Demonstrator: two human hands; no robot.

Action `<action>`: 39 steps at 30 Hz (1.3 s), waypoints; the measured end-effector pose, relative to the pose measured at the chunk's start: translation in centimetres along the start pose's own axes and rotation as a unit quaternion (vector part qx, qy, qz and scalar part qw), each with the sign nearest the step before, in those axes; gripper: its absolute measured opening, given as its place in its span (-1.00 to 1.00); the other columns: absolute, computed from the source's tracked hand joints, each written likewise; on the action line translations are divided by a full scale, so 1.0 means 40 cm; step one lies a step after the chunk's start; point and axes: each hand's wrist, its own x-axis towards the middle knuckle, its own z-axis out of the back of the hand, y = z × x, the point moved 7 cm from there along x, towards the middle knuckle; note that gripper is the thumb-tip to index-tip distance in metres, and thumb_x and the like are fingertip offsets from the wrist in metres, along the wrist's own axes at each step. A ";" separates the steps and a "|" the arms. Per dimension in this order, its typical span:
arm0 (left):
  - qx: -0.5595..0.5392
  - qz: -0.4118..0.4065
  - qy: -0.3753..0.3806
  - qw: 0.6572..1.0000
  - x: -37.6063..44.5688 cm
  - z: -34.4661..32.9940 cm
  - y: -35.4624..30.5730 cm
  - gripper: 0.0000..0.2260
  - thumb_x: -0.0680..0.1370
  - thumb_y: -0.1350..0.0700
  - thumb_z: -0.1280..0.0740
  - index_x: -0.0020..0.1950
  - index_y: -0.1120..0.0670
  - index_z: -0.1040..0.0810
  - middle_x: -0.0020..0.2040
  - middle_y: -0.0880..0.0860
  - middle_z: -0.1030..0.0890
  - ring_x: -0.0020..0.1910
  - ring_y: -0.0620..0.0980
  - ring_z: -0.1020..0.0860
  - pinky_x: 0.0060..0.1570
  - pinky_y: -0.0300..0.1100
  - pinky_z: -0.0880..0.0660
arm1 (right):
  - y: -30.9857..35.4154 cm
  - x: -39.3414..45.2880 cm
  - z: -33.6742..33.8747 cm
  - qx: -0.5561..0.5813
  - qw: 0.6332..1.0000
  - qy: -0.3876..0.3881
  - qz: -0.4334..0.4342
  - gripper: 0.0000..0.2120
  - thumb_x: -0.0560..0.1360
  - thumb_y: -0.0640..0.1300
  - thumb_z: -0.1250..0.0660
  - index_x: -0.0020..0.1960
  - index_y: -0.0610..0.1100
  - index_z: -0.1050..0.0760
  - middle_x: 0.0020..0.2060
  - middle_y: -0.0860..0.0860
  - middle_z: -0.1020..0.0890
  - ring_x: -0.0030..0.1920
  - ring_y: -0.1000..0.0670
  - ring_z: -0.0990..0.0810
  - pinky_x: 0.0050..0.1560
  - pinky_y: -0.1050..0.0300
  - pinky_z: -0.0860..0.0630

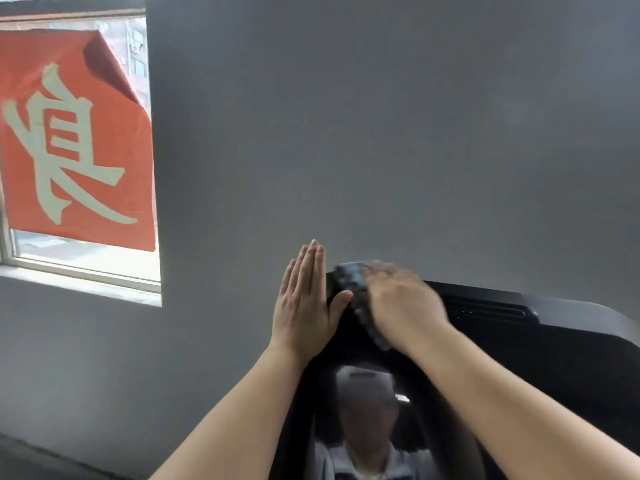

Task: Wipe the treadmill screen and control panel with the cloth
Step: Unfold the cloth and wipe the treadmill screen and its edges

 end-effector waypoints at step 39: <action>0.126 0.053 0.132 0.982 -0.740 0.318 0.081 -0.31 0.65 -0.32 -0.03 0.56 0.19 -0.26 0.54 0.17 -0.33 0.54 0.12 -0.28 0.50 0.08 -0.26 | 0.398 -0.219 -0.190 -0.062 0.953 -0.041 0.293 -0.57 0.61 0.00 -0.09 0.22 -0.23 -0.60 0.27 -0.20 -0.59 0.37 -0.27 -0.46 0.44 -0.21 -0.29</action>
